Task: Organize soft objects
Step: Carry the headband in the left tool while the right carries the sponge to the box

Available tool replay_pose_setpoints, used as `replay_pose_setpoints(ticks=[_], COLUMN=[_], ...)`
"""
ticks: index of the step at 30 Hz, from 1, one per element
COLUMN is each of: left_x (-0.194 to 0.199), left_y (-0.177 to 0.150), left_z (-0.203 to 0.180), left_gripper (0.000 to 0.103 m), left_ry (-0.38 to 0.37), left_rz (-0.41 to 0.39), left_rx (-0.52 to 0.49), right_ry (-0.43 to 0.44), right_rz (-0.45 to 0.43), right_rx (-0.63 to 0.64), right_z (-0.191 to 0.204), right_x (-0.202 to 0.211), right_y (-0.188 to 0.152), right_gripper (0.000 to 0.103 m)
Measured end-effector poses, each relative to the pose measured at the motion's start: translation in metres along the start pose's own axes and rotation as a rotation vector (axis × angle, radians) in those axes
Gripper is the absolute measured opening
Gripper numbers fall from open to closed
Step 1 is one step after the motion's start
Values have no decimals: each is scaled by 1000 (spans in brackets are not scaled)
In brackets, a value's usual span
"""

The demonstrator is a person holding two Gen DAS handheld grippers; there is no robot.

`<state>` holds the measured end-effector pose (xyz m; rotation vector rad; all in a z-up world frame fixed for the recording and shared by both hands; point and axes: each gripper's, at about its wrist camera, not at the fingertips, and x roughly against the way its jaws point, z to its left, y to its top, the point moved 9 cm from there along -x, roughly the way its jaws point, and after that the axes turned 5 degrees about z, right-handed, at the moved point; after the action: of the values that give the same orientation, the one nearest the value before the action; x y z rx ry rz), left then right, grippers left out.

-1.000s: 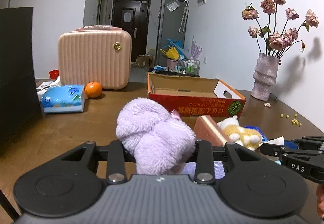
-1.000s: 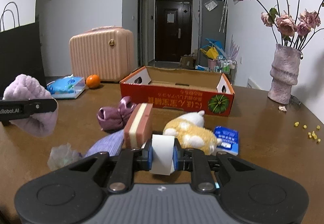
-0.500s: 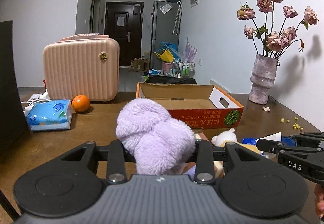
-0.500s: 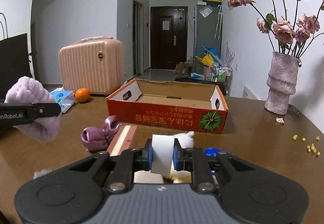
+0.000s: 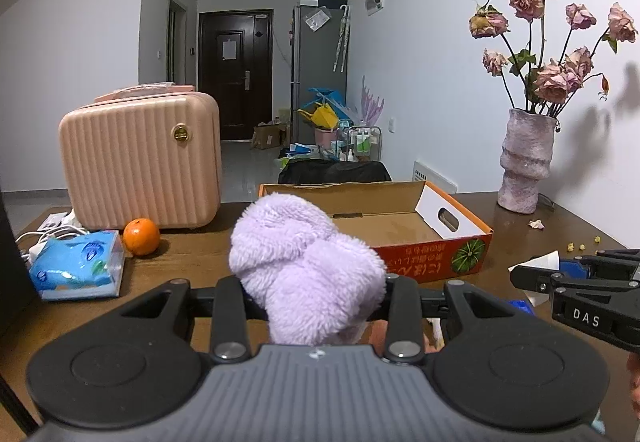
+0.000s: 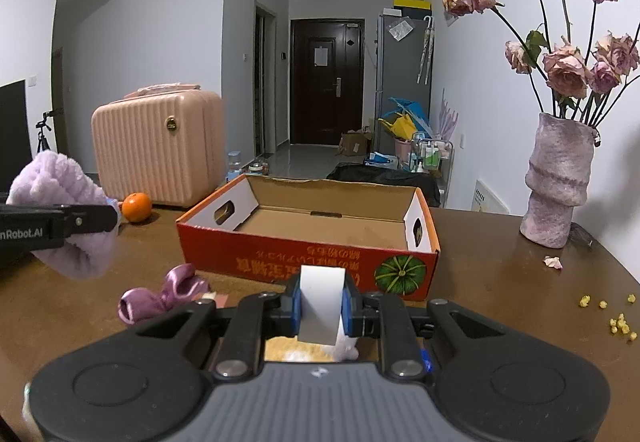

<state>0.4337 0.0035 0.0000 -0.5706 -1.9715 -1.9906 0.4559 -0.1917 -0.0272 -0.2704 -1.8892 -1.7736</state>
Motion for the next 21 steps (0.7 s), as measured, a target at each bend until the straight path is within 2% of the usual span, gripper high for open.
replay_pose_setpoints(ticks=[12,21], left_x=[-39,-76], left_y=[30,49], left_z=[0,17], left_gripper=[37,36], left_ry=[-25,-30], left_rz=[-29,-28], left_rx=[-5,17], right_ry=[-10,-9], right_rz=[2,8], right_rx=[4,30], right_z=[-23,-36], right_x=[-38,-66], right_y=[27,44], right_gripper=[18,18])
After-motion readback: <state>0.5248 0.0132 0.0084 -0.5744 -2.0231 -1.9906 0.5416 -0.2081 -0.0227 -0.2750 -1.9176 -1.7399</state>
